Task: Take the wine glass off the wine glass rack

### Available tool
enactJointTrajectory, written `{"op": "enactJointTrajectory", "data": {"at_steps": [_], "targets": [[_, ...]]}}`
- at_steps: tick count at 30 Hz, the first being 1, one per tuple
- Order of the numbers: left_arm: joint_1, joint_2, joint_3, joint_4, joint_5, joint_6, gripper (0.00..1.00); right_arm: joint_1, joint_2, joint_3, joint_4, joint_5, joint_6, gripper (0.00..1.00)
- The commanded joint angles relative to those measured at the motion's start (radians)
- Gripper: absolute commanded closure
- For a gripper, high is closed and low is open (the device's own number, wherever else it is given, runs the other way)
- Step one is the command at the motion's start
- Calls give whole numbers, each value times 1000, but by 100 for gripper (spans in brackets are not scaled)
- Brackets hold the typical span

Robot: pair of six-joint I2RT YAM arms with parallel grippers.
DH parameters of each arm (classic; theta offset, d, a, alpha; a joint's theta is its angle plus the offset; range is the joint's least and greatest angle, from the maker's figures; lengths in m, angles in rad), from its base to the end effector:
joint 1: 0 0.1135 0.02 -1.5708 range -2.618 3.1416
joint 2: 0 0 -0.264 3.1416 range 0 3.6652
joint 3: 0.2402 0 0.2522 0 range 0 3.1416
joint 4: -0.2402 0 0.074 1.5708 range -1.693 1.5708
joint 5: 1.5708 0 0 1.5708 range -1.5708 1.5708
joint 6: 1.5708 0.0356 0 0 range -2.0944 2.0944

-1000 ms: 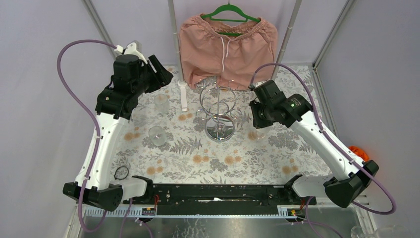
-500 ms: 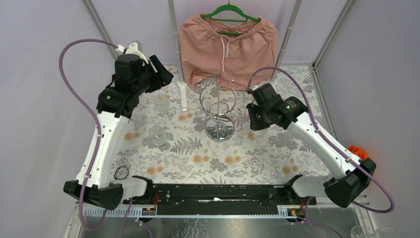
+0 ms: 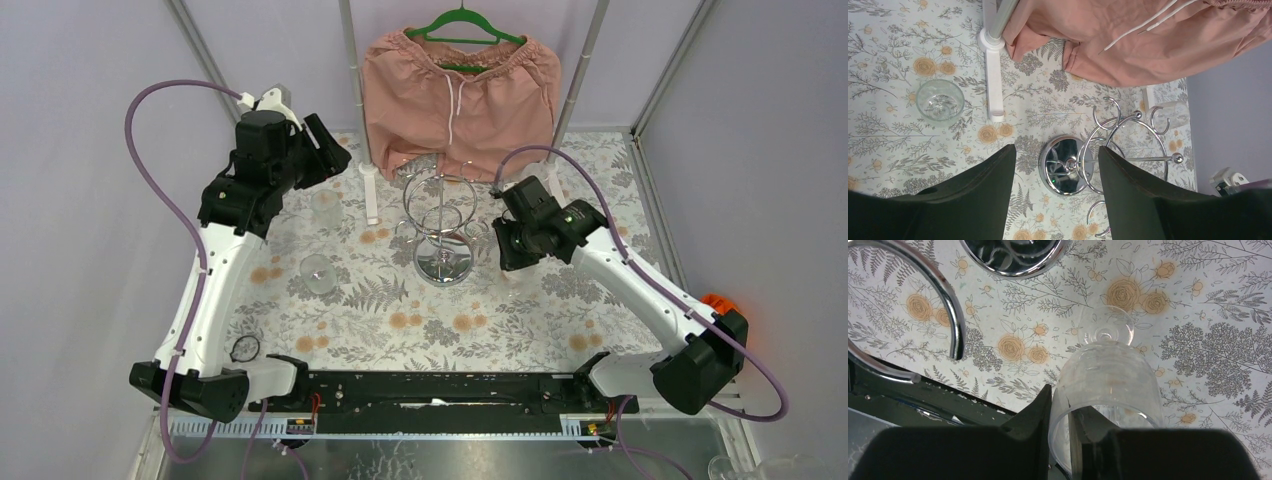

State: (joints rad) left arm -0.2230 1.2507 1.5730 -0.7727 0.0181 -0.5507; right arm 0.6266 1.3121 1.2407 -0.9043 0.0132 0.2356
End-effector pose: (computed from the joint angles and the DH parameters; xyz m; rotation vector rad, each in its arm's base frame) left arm 0.2426 -0.0557 0.4509 -0.3242 2.0327 -0.5043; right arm 0.2129 0.1536 0.3203 -0.4956 2.5297 0.3149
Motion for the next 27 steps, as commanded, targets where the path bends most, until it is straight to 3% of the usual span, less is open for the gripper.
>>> {"op": "enactJointTrajectory", "data": {"at_steps": [1, 27], "targets": [[-6, 5, -13, 17, -15, 20, 31, 8, -2, -9, 52, -12, 2, 100], [-6, 8, -42, 27, -15, 25, 31, 9, 29, -80, 103, -74, 4, 100]]}}
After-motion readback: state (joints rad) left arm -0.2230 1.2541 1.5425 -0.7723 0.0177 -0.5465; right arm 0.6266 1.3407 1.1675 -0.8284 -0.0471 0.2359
